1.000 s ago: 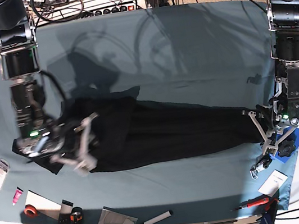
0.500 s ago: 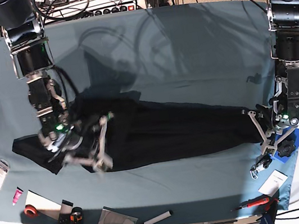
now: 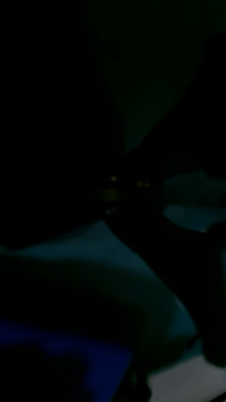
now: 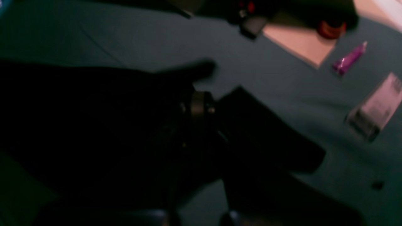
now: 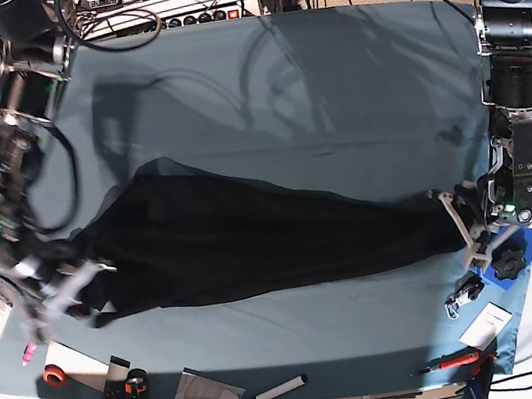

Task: Layout the t-shirt on the table in an organized manner, then fold the t-shirt properly
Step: 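Pull the shirt ends apart with both grippers into a long strip, then lift the shirt end with the left gripper and stretch it taut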

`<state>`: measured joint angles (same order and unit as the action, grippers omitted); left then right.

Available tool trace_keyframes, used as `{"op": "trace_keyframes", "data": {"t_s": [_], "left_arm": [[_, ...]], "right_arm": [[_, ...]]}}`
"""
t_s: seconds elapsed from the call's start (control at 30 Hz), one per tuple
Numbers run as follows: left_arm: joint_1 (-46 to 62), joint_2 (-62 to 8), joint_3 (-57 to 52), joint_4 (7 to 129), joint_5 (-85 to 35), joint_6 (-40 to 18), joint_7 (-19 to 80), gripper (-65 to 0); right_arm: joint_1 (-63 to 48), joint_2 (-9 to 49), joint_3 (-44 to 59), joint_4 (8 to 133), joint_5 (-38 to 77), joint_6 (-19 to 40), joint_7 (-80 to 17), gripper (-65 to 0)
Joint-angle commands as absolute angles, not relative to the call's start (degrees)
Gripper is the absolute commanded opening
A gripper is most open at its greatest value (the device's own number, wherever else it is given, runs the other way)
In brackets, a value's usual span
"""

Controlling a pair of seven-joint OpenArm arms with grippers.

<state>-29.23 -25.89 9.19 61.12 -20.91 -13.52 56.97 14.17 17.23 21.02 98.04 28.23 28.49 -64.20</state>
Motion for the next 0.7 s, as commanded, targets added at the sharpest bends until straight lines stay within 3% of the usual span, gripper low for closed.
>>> {"op": "trace_keyframes", "data": {"t_s": [0.0,0.3,0.67], "left_arm": [[-30.9,-26.7,8.7,62.1,-22.1,-13.6,57.8,-65.0],[-23.8,-26.4,7.1,72.8,-28.3,-16.2,66.7,-65.0],[1.1,-20.1,-20.3,109.4,-30.2,-16.6,62.2,-65.0]], "right_arm": [[14.5,17.9,22.6,99.0,30.5,29.4,-63.8,-65.0],[6.7,17.9,36.2,99.0,43.5,35.0,-68.2,-65.0],[5.3,17.9,43.9,99.0,53.8,38.5,-75.6,-65.0]]}}
